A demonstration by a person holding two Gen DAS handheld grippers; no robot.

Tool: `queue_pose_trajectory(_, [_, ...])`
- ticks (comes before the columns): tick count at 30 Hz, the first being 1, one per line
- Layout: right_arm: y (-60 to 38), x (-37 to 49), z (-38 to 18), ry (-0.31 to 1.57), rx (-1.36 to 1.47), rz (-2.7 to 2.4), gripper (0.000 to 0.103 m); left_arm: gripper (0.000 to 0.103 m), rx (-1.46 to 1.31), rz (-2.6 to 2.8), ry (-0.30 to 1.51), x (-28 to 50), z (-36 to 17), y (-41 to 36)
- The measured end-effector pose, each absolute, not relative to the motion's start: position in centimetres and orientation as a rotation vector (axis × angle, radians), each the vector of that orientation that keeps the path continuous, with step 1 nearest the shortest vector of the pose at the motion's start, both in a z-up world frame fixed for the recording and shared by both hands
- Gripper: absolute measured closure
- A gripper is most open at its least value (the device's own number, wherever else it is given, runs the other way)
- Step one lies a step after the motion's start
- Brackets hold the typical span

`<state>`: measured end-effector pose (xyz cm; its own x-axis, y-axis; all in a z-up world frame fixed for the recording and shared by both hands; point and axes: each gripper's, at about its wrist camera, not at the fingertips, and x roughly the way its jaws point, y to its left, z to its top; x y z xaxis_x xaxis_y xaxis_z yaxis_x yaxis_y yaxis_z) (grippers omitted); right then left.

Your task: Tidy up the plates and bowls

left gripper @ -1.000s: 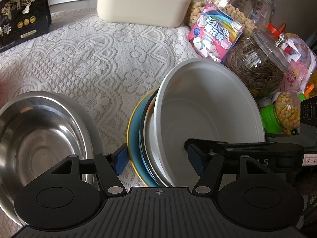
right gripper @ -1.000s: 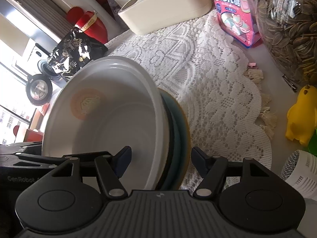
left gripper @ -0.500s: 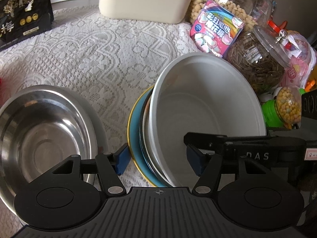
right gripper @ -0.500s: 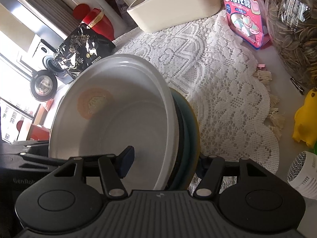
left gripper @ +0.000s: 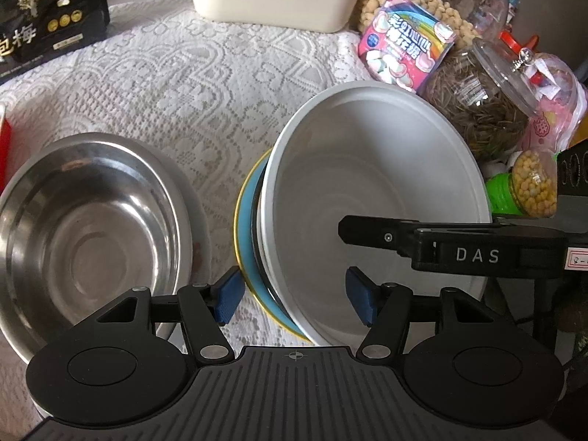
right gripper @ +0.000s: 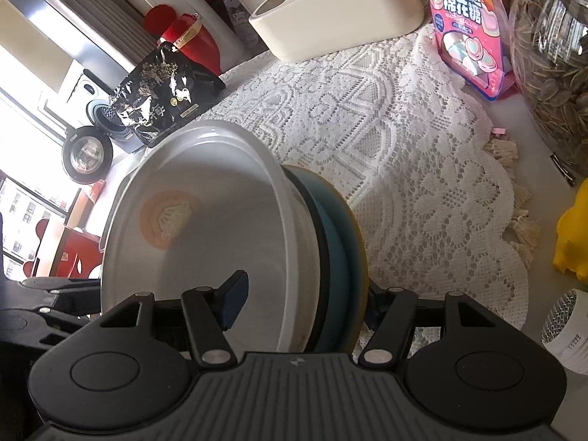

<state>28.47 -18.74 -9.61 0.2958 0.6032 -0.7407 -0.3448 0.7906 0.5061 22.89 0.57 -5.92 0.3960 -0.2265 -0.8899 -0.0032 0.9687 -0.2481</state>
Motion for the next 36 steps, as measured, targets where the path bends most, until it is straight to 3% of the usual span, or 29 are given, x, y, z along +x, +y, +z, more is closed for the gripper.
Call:
queue_pose_trajectory(5, [-19.2,28.8,-10.1,1.124,0.290,0.635,0.040,0.044,-0.251,-0.151,1.130,23.2,-5.7,0.8])
queue_pose_trajectory(36, [-17.4,27.9,-10.3,1.170,0.260,0.664,0.036,0.042,-0.266,-0.130,1.157,23.7,-5.7,2.1])
